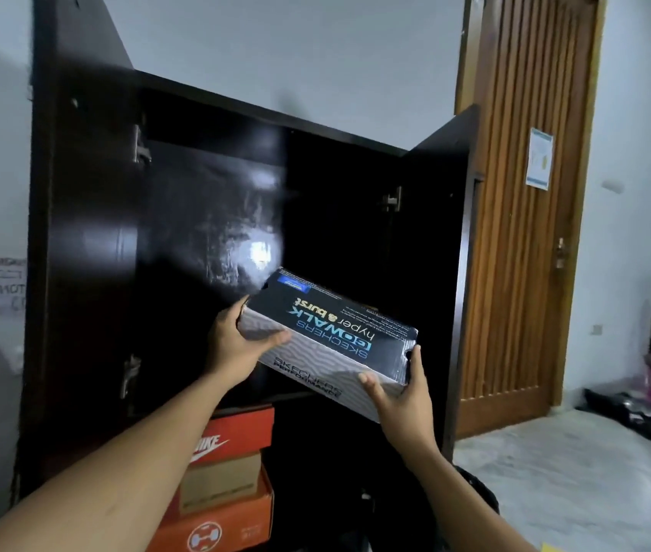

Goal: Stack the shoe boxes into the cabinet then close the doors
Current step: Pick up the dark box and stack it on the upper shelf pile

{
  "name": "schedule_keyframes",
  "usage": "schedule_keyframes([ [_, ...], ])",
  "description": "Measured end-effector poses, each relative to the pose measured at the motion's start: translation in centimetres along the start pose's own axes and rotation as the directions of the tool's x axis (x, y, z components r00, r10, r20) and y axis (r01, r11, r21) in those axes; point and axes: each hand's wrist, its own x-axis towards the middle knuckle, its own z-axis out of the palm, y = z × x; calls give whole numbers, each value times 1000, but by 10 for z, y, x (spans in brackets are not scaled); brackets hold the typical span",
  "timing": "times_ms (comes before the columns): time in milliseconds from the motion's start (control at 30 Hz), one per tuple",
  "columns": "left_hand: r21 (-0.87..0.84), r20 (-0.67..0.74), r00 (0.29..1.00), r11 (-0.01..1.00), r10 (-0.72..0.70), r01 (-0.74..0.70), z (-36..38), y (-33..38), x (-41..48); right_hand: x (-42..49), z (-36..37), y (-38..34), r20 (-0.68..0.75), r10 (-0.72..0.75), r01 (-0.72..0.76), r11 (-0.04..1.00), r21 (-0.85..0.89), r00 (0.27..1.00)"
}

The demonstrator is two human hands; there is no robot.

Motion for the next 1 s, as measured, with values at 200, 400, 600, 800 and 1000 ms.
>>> schedule_keyframes([
  [200,54,-131,991,999,2,5,50,2,72,67,37,18,-155,-15,17,1000,10,988],
  [400,-270,35,997,960,-67,74,118,6,114,122,64,40,-290,-8,-1,1000,-31,957],
  [600,-220,268,959,964,-90,152,170,-6,128,164,82,63,-286,-11,-28,991,-133,958],
  [800,-217,356,928,957,-108,194,196,-8,136,198,84,89,-182,-117,80,977,-198,976],
  [1000,-27,356,931,995,-78,93,208,-23,140,224,76,110,-13,-100,93,957,-274,995],
])
